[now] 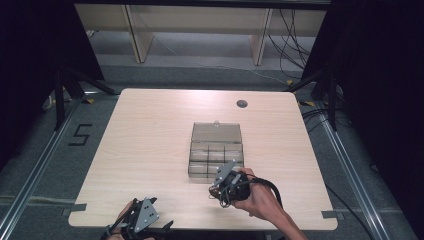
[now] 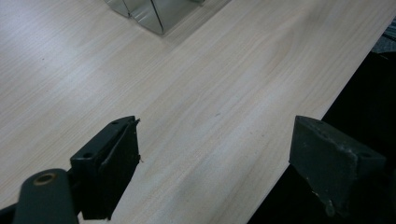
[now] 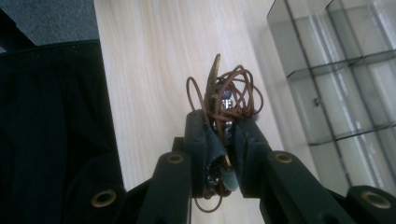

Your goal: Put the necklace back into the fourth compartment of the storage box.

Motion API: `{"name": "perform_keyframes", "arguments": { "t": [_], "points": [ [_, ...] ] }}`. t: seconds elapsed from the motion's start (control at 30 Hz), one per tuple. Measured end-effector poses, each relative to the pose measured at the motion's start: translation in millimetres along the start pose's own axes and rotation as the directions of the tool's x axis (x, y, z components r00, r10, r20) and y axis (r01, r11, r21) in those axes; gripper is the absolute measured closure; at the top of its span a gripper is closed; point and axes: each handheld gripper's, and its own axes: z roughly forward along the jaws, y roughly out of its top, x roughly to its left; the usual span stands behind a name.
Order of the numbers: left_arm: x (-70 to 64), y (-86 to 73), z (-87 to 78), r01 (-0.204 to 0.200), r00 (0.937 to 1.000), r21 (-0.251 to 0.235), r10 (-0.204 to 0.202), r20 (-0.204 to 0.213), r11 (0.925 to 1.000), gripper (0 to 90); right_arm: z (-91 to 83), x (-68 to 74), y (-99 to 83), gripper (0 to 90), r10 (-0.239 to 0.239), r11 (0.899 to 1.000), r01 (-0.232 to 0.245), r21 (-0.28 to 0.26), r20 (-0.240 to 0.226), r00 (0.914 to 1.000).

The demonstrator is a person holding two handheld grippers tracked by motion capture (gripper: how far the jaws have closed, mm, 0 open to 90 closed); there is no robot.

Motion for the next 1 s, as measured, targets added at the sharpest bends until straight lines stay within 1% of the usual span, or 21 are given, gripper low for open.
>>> {"name": "perform_keyframes", "arguments": {
  "t": [0.03, 0.07, 0.1, 0.13, 0.17, 0.2, 0.23, 0.27, 0.3, 0.4, 0.5, 0.6, 0.63, 0.7, 0.73, 0.77, 0.8, 0.83, 0.9, 0.93, 1.0],
  "points": [
    [-0.7, -0.6, 1.5, 0.011, 0.9999, -0.017, -0.011, -0.003, 0.9998, 15.5, -1.9, -3.0, 3.4, 78.1, -0.018, 1.000, 0.018, -0.004, -0.010, 0.9998],
    [-1.0, -0.6, 1.9, 0.012, 0.9999, -0.019, -0.013, -0.010, 0.9997, 15.5, -4.0, -2.9, 4.9, 78.0, 0.009, 1.000, -0.009, 0.004, 0.001, 1.0000],
    [-1.1, -0.6, 2.3, 0.016, 0.9998, -0.021, -0.016, -0.010, 0.9997, 15.5, -5.2, -5.5, 6.9, 78.0, -0.005, 1.000, 0.005, 0.002, 0.001, 1.0000],
    [-0.8, -0.4, 2.1, 0.004, 0.9999, -0.018, -0.005, -0.011, 0.9998, 15.5, -5.6, -8.3, 8.8, 78.0, -0.020, 1.000, 0.020, 0.000, 0.001, 0.9998],
    [-1.9, -0.5, 2.0, 0.011, 0.9999, -0.021, -0.011, -0.011, 0.9997, 15.5, -7.4, -9.9, 12.1, 78.0, -0.003, 1.000, 0.003, 0.017, -0.001, 1.0000],
    [-1.5, -0.1, 1.5, 0.005, 0.9999, -0.016, -0.005, -0.013, 0.9999, 15.5, -7.5, -12.4, 14.0, 78.0, -0.023, 1.000, 0.023, 0.005, -0.006, 0.9997],
    [-1.5, -0.1, 1.5, 0.005, 0.9999, -0.016, -0.005, -0.013, 0.9999, 15.5, -7.5, -12.4, 14.0, 78.0, -0.023, 1.000, 0.023, 0.005, -0.006, 0.9997],
    [-3.0, -0.2, 2.7, 0.037, 0.9992, -0.036, -0.038, -0.011, 0.9986, 15.5, -10.1, -14.6, 18.3, 78.1, -0.003, 1.000, 0.003, 0.005, -0.005, 1.0000],
    [-2.2, -0.3, 3.1, 0.024, 0.9993, -0.033, -0.025, -0.027, 0.9992, 15.5, -10.1, -14.6, 18.3, 78.1, -0.003, 1.000, 0.003, 0.005, -0.005, 1.0000],
    [-2.1, -0.4, 2.7, 0.024, 0.9996, -0.029, -0.024, -0.017, 0.9993, 15.5, -13.9, -20.7, 28.8, 78.0, -0.004, 1.000, 0.004, -0.006, -0.001, 1.0000],
    [-2.2, -0.2, 2.4, 0.032, 0.9995, -0.035, -0.032, -0.007, 0.9989, 15.5, -14.3, -23.5, 34.3, 78.0, 0.002, 1.000, -0.002, 0.000, 0.003, 1.0000],
    [-1.9, -0.7, 2.9, 0.027, 0.9995, -0.032, -0.027, -0.017, 0.9991, 15.5, -14.1, -29.4, 41.6, 78.0, -0.001, 1.000, 0.001, -0.004, 0.012, 0.9999],
    [-2.4, -1.1, 3.6, 0.038, 0.9992, -0.042, -0.038, -0.008, 0.9984, 15.5, -13.9, -31.5, 43.6, 78.0, -0.002, 1.000, 0.002, -0.003, 0.010, 1.0000],
    [0.8, -0.8, 3.1, -0.001, 1.0000, -0.031, 0.000, -0.007, 0.9995, 15.5, -13.6, -34.8, 47.0, 78.0, -0.002, 1.000, 0.002, -0.002, 0.016, 0.9999],
    [-2.0, -1.7, 5.0, 0.041, 0.9990, -0.039, -0.041, -0.015, 0.9984, 15.5, -14.3, -38.3, 49.5, 78.0, 0.009, 1.000, -0.009, 0.003, 0.012, 0.9999],
    [-2.0, -1.7, 5.0, 0.041, 0.9990, -0.039, -0.041, -0.015, 0.9984, 15.5, -14.3, -38.3, 49.5, 78.0, 0.009, 1.000, -0.009, 0.003, 0.012, 0.9999],
    [-0.4, -1.5, 4.3, 0.015, 0.9999, -0.027, -0.015, -0.008, 0.9995, 15.5, -15.1, -42.5, 51.7, 78.0, 0.013, 1.000, -0.013, 0.000, 0.016, 0.9998],
    [-0.6, -1.1, 3.6, 0.012, 0.9998, -0.021, -0.013, -0.013, 0.9997, 15.5, -15.1, -42.5, 51.7, 78.0, 0.013, 1.000, -0.013, 0.000, 0.016, 0.9998],
    [-1.0, -0.8, 3.9, 0.017, 0.9998, -0.029, -0.017, -0.009, 0.9994, 15.5, -15.2, -46.6, 54.2, 78.0, 0.025, 1.000, -0.025, 0.002, 0.015, 0.9996],
    [-2.5, -1.4, 5.5, 0.034, 0.9993, -0.041, -0.035, -0.011, 0.9986, 15.5, -14.5, -50.2, 57.4, 78.0, 0.030, 1.000, -0.030, 0.008, 0.020, 0.9994],
    [-2.7, -1.5, 5.7, 0.036, 0.9993, -0.041, -0.036, -0.010, 0.9985, 15.5, -13.5, -53.8, 61.2, 78.0, 0.036, 0.999, -0.037, 0.015, 0.029, 0.9989]
  ]
}}
